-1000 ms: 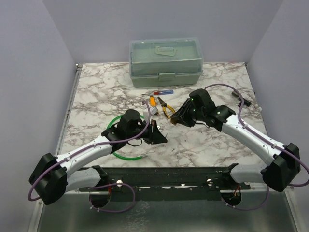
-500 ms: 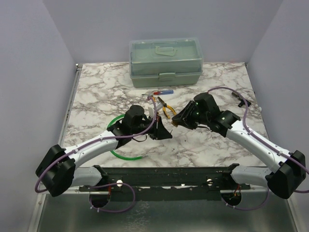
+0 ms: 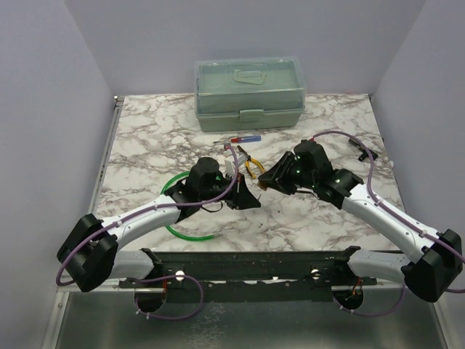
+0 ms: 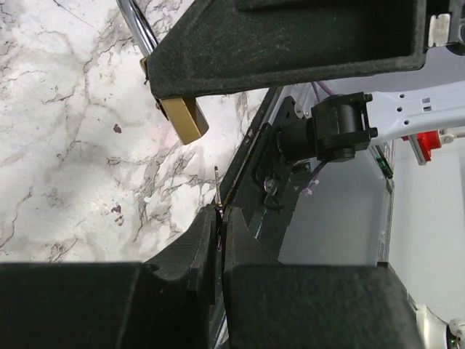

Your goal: Unlock with the key

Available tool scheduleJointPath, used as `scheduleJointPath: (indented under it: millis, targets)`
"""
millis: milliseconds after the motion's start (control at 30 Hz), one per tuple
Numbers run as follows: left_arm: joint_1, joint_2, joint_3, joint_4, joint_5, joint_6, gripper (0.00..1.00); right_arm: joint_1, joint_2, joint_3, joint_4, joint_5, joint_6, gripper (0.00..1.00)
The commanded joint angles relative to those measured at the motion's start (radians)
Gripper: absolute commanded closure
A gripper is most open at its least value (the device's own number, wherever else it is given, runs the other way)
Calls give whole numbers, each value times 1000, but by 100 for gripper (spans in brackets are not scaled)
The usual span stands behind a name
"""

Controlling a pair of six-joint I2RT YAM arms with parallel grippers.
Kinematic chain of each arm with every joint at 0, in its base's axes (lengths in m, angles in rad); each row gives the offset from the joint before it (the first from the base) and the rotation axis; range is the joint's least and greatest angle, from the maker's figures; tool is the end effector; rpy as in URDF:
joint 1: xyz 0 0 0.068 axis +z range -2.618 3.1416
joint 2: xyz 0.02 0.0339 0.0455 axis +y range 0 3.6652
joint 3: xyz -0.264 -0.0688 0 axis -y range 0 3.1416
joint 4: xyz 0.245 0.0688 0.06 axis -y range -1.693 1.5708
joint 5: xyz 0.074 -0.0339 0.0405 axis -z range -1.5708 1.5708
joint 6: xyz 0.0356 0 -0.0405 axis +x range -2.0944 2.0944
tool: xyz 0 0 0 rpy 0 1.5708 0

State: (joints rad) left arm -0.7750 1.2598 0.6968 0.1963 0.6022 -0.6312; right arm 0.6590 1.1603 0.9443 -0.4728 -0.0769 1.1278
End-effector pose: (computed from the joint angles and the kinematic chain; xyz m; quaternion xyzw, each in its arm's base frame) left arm 0.1823 -0.2068 0.2478 0.2241 0.7730 -0.5362 0.2545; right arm 0.1970 0.1561 0.2921 0.1939 0.8828 0.3541 0.2402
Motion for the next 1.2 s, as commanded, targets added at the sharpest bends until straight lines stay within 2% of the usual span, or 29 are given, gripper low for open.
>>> scheduleJointPath:
  millis: [0, 1167]
  targets:
    - [-6, 17, 39, 31, 4, 5, 100, 0, -23, -15, 51, -23, -23, 100]
    - [-3, 26, 35, 51, -73, -20, 100, 19, -33, -39, 74, -2, -44, 100]
